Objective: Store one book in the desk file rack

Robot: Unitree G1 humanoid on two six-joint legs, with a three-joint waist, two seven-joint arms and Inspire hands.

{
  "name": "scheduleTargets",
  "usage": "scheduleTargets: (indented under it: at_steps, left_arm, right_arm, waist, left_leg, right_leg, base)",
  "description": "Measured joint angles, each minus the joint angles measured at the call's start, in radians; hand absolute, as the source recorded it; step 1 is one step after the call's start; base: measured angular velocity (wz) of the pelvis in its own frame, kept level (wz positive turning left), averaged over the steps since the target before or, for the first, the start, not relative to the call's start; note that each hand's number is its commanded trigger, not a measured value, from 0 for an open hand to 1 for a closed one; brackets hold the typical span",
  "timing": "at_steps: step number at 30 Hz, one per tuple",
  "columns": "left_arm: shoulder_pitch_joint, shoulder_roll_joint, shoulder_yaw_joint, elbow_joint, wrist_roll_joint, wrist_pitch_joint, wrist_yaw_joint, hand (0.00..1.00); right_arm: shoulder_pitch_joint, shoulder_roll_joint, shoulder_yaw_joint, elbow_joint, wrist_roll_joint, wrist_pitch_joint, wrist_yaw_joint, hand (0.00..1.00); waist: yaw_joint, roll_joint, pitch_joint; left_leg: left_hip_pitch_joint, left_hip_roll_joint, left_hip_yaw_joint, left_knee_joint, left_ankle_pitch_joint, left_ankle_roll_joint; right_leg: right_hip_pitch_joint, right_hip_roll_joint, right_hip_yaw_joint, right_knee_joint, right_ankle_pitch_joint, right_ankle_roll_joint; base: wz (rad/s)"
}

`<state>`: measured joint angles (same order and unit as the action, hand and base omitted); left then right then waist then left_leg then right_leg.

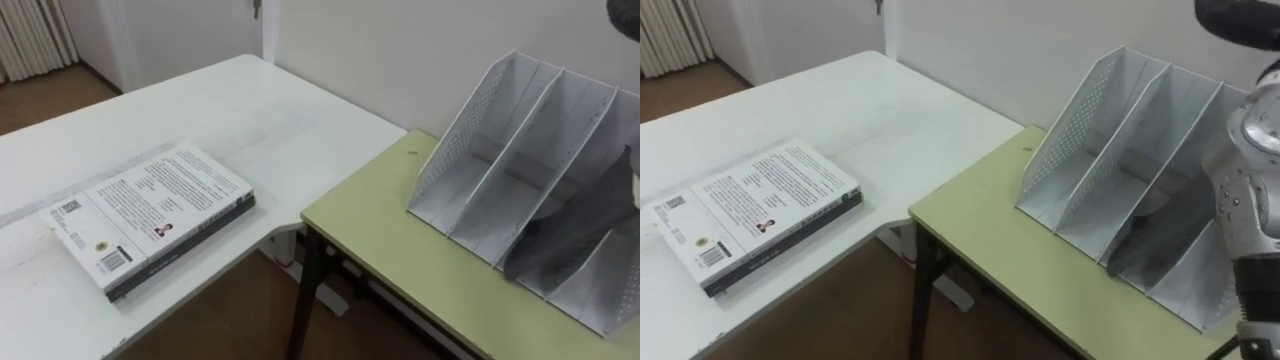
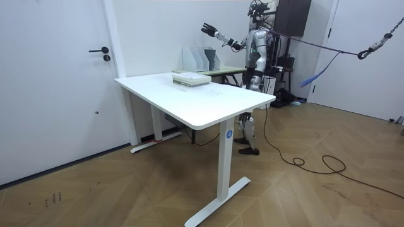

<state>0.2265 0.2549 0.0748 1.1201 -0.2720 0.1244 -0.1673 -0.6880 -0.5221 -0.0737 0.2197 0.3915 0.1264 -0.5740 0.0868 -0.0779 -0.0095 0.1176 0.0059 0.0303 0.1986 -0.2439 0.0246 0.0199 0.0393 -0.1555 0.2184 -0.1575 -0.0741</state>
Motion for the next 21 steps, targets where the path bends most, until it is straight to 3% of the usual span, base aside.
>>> scheduleTargets:
  at_steps: [4, 10, 15, 18, 21]
  left_arm:
    - [0.004, 0.001, -0.018, -0.001, -0.003, 0.0, -0.002, 0.0]
    - [-0.021, -0.004, -0.021, 0.01, -0.012, -0.004, -0.003, 0.0]
    - [-0.033, -0.006, -0.022, 0.011, -0.03, -0.01, -0.01, 0.0]
    - [-0.019, 0.002, -0.021, 0.01, -0.03, -0.01, -0.022, 0.0]
    - [-0.017, 0.008, -0.021, 0.01, -0.03, -0.007, -0.036, 0.0]
  right_arm:
    - [0.042, 0.011, 0.058, -0.132, -0.002, 0.0, 0.111, 0.0]
    - [0.126, 0.05, 0.148, -0.312, -0.012, 0.006, 0.309, 0.0]
    - [0.126, 0.052, 0.203, -0.402, -0.003, 0.007, 0.487, 0.0]
    - [0.126, 0.052, 0.247, -0.42, 0.041, 0.01, 0.634, 0.0]
    - [0.127, 0.053, 0.286, -0.428, 0.054, 0.049, 0.782, 0.0]
  waist:
    - [0.001, 0.003, 0.0086]
    - [0.021, 0.007, 0.01]
    - [0.029, 0.006, 0.009]
    - [0.033, -0.004, 0.0027]
    - [0.043, -0.008, 0.0007]
  left_leg:
    - [0.011, 0.003, 0.015, -0.006, 0.0, 0.0]
    - [0.008, 0.007, 0.035, -0.012, 0.0, 0.0]
    - [0.011, 0.016, 0.041, -0.015, 0.0, 0.0]
    - [0.013, 0.018, 0.048, -0.018, 0.0, 0.0]
    - [0.013, 0.018, 0.048, -0.018, 0.0, 0.0]
  right_leg:
    - [0.003, 0.006, 0.016, -0.018, 0.003, 0.002]
    - [-0.001, 0.009, 0.019, -0.013, 0.011, -0.001]
    - [0.0, 0.012, 0.029, -0.016, 0.011, -0.001]
    - [0.0, 0.014, 0.033, -0.017, 0.012, -0.001]
    - [-0.001, 0.013, 0.031, -0.016, 0.012, -0.002]
  base:
    - [-0.07]
    - [-0.09]
    - [-0.03]
    - [-0.05]
    - [0.0]
